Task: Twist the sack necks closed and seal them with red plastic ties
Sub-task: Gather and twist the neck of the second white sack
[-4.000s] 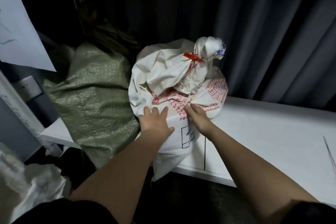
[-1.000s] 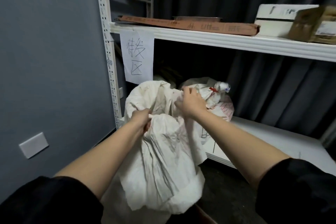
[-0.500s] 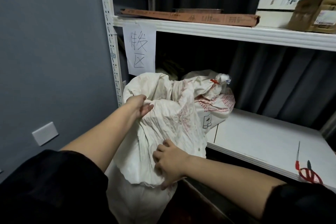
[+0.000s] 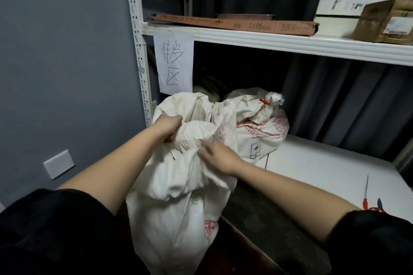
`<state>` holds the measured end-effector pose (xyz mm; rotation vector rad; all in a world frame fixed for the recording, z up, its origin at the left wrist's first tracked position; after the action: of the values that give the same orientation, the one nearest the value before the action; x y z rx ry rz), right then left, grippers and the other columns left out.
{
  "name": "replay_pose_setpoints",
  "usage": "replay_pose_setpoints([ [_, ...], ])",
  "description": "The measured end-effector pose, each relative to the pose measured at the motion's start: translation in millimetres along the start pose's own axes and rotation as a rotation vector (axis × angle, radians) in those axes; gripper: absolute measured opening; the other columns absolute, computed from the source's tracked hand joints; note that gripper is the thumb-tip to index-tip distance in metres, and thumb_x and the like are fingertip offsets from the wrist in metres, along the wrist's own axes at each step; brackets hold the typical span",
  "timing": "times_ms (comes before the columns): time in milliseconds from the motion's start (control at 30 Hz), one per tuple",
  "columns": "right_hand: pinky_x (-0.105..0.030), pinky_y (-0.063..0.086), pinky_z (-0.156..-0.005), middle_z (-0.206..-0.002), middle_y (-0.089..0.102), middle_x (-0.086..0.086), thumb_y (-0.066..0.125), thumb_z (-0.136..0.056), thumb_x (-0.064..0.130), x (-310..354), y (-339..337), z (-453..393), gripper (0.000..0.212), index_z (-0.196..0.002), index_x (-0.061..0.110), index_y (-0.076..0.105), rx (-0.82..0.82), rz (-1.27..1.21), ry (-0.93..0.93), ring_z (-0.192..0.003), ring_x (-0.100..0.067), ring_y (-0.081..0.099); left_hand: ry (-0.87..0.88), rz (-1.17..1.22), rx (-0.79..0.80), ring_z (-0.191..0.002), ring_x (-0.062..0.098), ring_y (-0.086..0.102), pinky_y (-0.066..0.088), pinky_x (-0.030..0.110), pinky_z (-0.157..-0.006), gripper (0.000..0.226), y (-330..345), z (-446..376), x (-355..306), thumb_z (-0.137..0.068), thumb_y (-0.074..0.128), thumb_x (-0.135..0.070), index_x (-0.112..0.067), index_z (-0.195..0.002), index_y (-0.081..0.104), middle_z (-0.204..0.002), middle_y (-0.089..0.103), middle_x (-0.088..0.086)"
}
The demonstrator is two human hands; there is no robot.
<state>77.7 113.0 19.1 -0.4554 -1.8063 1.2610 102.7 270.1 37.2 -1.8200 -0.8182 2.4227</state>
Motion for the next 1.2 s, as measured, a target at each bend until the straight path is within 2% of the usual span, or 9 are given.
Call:
replay_pose_setpoints([
  [167,-0.031,0.031,-0.065,-0.075,0.047,-0.002,0.042,-0.096,0.012,1,-99,-33,0.024,-0.073,0.017,0.046,-0.234,-0.385,0.111,-0.076,-0.016,0.043,0.427,-0.038,-0.326,-0.110,0.027,0.054,0.040,0.036,-0.095,0.037,-37,23,-43,-0.097,0.038,-0.041,-0.014,-0.112,0.058,-0.117,0.059,0.007],
  [333,-0.025,0.042,-0.062,-0.075,0.054,0.003,0.044,-0.095,0.020,3,-172,-50,0.025,-0.071,0.019,0.051,-0.467,-0.796,0.172,-0.068,-0.008,0.050,0.887,-0.134,-0.696,-0.097,0.017,0.045,0.025,0.030,-0.086,0.031,-62,90,-74,-0.087,0.039,-0.042,-0.014,-0.093,0.050,-0.097,0.045,0.000],
  [467,-0.030,0.042,-0.064,-0.069,0.058,-0.003,0.049,-0.089,0.023,13,-214,-59,0.024,-0.067,0.017,0.053,-0.564,-1.112,0.150,-0.064,-0.017,0.054,0.815,-0.393,-0.507,-0.087,0.019,0.052,0.034,0.033,-0.074,0.036,-37,74,-72,-0.080,0.046,-0.055,-0.019,-0.082,0.045,-0.087,0.049,-0.005],
  [533,-0.028,0.050,-0.074,-0.083,0.064,-0.003,0.050,-0.090,0.027,21,-233,-63,0.017,-0.081,0.015,0.056,-0.598,-1.213,0.108,-0.076,-0.018,0.061,0.650,-0.616,-0.294,-0.105,0.024,0.055,0.045,0.039,-0.084,0.057,-9,54,-59,-0.075,0.052,-0.067,-0.020,-0.108,0.049,-0.111,0.055,0.002],
  [600,-0.031,0.051,-0.077,-0.088,0.063,-0.009,0.048,-0.095,0.027,29,-250,-65,0.018,-0.087,0.012,0.056,-0.625,-1.263,0.079,-0.081,-0.023,0.063,0.435,-0.675,-0.081,-0.126,0.032,0.045,0.044,0.044,-0.098,0.097,14,41,-38,-0.069,0.057,-0.075,-0.018,-0.142,0.028,-0.144,0.032,0.010],
  [733,-0.045,0.051,-0.092,-0.112,0.065,-0.021,0.048,-0.097,0.027,42,-281,-62,0.032,-0.109,-0.001,0.060,-0.686,-1.337,0.041,-0.100,-0.033,0.065,0.348,-0.525,-0.044,-0.135,0.039,0.033,0.038,0.048,-0.104,0.118,34,36,-42,-0.065,0.067,-0.072,-0.024,-0.149,0.000,-0.156,0.002,0.011],
  [833,-0.047,0.050,-0.094,-0.103,0.064,-0.018,0.048,-0.097,0.028,41,-304,-50,0.031,-0.105,0.001,0.060,-0.753,-1.350,0.029,-0.093,-0.031,0.065,0.332,-0.411,-0.093,-0.126,0.040,0.045,0.043,0.042,-0.095,0.100,33,32,-54,-0.078,0.069,-0.049,-0.023,-0.149,0.003,-0.155,0.006,0.014],
  [967,-0.041,0.051,-0.093,-0.099,0.068,-0.008,0.051,-0.091,0.035,9,-323,-35,0.028,-0.093,0.010,0.062,-0.864,-1.211,0.089,-0.091,-0.024,0.066,0.525,-0.423,-0.220,-0.106,0.032,0.055,0.041,0.032,-0.077,0.047,10,41,-78,-0.088,0.056,-0.023,-0.020,-0.133,0.044,-0.140,0.032,0.008],
  [1200,-0.019,0.030,-0.044,-0.066,0.035,0.002,0.046,-0.092,0.020,-52,-313,-14,0.018,-0.078,0.009,0.041,-0.920,-0.737,0.222,-0.057,-0.010,0.031,0.388,-0.129,-0.400,-0.081,0.025,0.050,0.044,0.034,-0.072,0.020,-41,32,-61,-0.087,0.059,-0.018,-0.010,-0.106,0.056,-0.116,0.047,0.010],
])
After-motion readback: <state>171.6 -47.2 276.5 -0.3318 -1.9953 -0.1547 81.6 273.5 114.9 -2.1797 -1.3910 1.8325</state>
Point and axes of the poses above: each hand's wrist, its own z-axis away from the middle knuckle, its own y-axis out of the palm, x = y × z, the point moved 10 cm from there along -z, towards the middle knuckle
